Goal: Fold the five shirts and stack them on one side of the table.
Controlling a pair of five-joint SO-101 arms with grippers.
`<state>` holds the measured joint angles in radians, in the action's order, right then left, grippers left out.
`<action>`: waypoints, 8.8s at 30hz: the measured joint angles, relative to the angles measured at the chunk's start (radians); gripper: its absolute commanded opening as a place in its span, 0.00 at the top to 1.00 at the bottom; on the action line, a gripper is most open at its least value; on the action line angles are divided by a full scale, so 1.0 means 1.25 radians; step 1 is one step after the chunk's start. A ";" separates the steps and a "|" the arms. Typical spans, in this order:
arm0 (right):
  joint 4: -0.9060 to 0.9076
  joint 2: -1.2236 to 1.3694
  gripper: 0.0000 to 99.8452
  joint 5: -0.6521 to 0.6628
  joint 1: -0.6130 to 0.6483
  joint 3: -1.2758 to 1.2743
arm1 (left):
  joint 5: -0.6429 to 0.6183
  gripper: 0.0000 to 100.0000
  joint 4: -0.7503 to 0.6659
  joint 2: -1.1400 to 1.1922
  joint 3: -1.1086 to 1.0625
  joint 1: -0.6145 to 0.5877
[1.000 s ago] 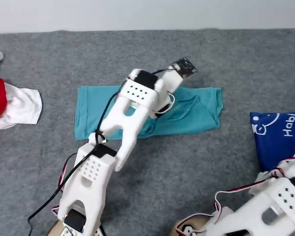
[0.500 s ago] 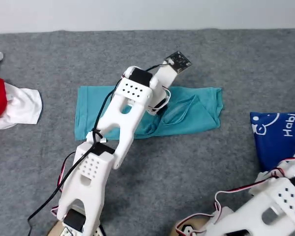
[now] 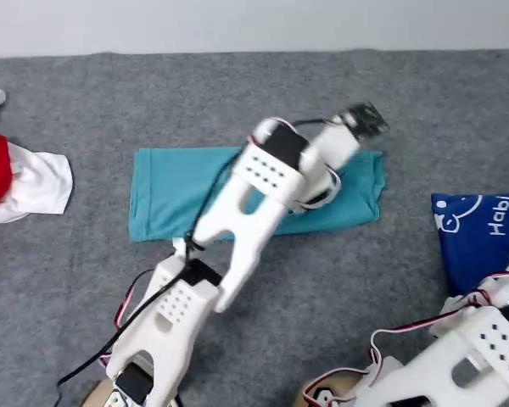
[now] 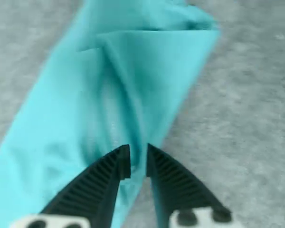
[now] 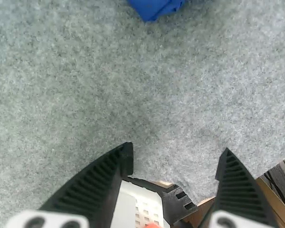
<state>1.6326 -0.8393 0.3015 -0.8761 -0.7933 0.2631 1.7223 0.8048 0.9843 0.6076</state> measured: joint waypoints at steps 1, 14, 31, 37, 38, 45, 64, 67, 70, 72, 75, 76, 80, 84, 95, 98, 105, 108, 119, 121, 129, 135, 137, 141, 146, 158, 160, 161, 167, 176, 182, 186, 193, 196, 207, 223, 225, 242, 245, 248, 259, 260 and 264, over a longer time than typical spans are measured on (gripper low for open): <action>0.000 0.000 0.71 0.000 0.000 0.000 | 0.000 0.97 0.000 0.015 -0.001 0.006; 0.000 0.000 0.71 0.000 0.000 0.000 | 0.027 0.97 -0.083 0.168 -0.005 -0.130; 0.000 0.000 0.71 0.000 0.000 0.000 | 0.039 0.97 -0.029 0.126 -0.005 -0.086; 0.000 0.000 0.71 0.000 0.000 0.000 | 0.014 0.97 -0.020 0.022 -0.005 -0.077; 0.000 0.000 0.71 0.000 0.000 0.000 | 0.006 0.97 -0.020 0.001 -0.005 -0.077; 0.000 0.000 0.71 0.000 0.000 0.000 | -0.068 0.97 -0.007 -0.122 -0.009 -0.169; 0.000 0.000 0.71 0.000 0.000 0.000 | -0.098 0.80 0.004 -0.039 -0.071 -0.700; 0.000 0.000 0.71 0.000 0.000 0.000 | -0.066 0.80 0.002 0.018 -0.071 -0.718; 0.000 0.000 0.71 0.000 0.000 0.000 | -0.033 0.79 0.002 0.060 -0.071 -0.717; 0.000 0.000 0.71 0.000 0.000 0.000 | -0.026 0.78 0.001 0.083 -0.070 -0.717; 0.000 0.000 0.71 0.000 0.000 0.000 | -0.026 0.76 -0.007 0.119 -0.034 -0.717; 0.000 0.000 0.71 0.000 0.000 -0.001 | -0.025 0.76 -0.010 0.131 -0.018 -0.717; -0.004 0.000 0.71 0.000 0.000 -0.015 | -0.022 0.76 -0.011 0.188 0.026 -0.717; -0.010 0.000 0.71 0.000 0.000 -0.020 | -0.022 0.76 -0.011 0.233 0.063 -0.717; -0.010 0.000 0.71 0.000 0.000 -0.020 | -0.044 0.77 -0.010 0.241 0.098 -0.653; -0.010 0.000 0.71 0.000 0.000 -0.020 | -0.069 0.77 -0.010 0.241 0.098 -0.647; -0.010 0.000 0.71 0.000 0.000 -0.020 | -0.074 0.77 0.000 0.258 0.099 -0.649; -0.010 0.000 0.71 0.000 0.000 -0.020 | -0.074 0.77 0.001 0.258 0.099 -0.657; -0.010 0.000 0.71 0.000 0.000 -0.020 | -0.075 0.82 0.001 0.261 0.099 -0.657; -0.010 0.000 0.71 0.000 0.000 -0.020 | -0.076 0.86 0.001 0.268 0.099 -0.655; -0.010 0.000 0.71 0.000 0.000 -0.020 | -0.076 0.99 0.010 0.300 0.135 -0.637; -0.010 0.000 0.71 0.000 0.000 -0.020 | -0.077 1.00 0.010 0.302 0.135 -0.627; -0.010 0.000 0.71 0.000 0.000 -0.020 | -0.081 1.00 0.010 0.302 0.135 -0.624; -0.010 0.000 0.71 0.000 0.000 -0.020 | -0.081 1.00 0.010 0.292 0.130 -0.616; -0.010 0.000 0.71 0.000 0.001 -0.020 | -0.079 1.00 0.007 0.244 0.081 -0.640; -0.010 0.000 0.71 0.000 0.001 -0.020 | -0.029 1.00 0.006 0.237 0.072 -0.816; -0.010 0.000 0.71 0.000 0.001 -0.020 | -0.029 1.00 0.006 0.237 0.072 -0.830; -0.010 0.000 0.71 0.000 0.001 -0.020 | -0.029 1.00 0.006 0.228 0.070 -0.831; -0.010 0.000 0.71 0.000 0.001 -0.020 | -0.033 1.00 0.006 0.114 0.065 -0.789; -0.010 0.000 0.71 0.000 0.001 -0.020 | -0.097 1.00 0.007 -0.072 -0.029 -0.560; -0.010 0.000 0.71 0.000 0.001 -0.020 | -0.149 1.00 0.002 -0.080 -0.032 -0.423; -0.010 0.000 0.71 0.000 0.001 -0.020 | -0.178 1.00 -0.031 -0.080 -0.032 -0.361; -0.010 0.000 0.71 0.000 0.001 -0.020 | -0.216 1.00 -0.077 -0.080 -0.032 -0.260; -0.010 0.000 0.71 0.000 0.001 -0.020 | -0.231 1.00 -0.097 -0.080 -0.032 -0.223; -0.010 0.000 0.71 0.000 0.001 -0.020 | -0.275 1.00 -0.135 0.009 0.041 -0.137; -0.010 0.000 0.71 0.000 0.001 -0.020 | -0.306 1.00 -0.135 0.198 0.263 -0.119; -0.010 0.000 0.71 0.000 0.001 -0.020 | -0.318 1.00 -0.136 0.198 0.268 -0.119; -0.010 0.000 0.71 0.000 0.001 -0.020 | -0.328 1.00 -0.199 0.204 0.273 -0.110; -0.010 0.000 0.71 0.000 0.001 -0.020 | -0.328 1.00 -0.212 0.209 0.273 -0.095; -0.010 0.000 0.71 0.000 0.001 -0.020 | -0.328 1.00 -0.221 0.209 0.273 -0.081; -0.010 0.000 0.71 0.000 0.001 -0.020 | -0.328 0.84 -0.238 0.253 0.273 -0.080; -0.010 0.000 0.71 0.000 0.001 -0.020 | -0.328 0.84 -0.238 0.253 0.273 -0.080; -0.010 0.000 0.71 0.000 0.001 -0.020 | -0.328 0.82 -0.238 0.236 0.273 -0.080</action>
<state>1.6203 -0.8393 0.3015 -0.8746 -0.8178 -0.1465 1.4246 1.0994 1.3249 0.5079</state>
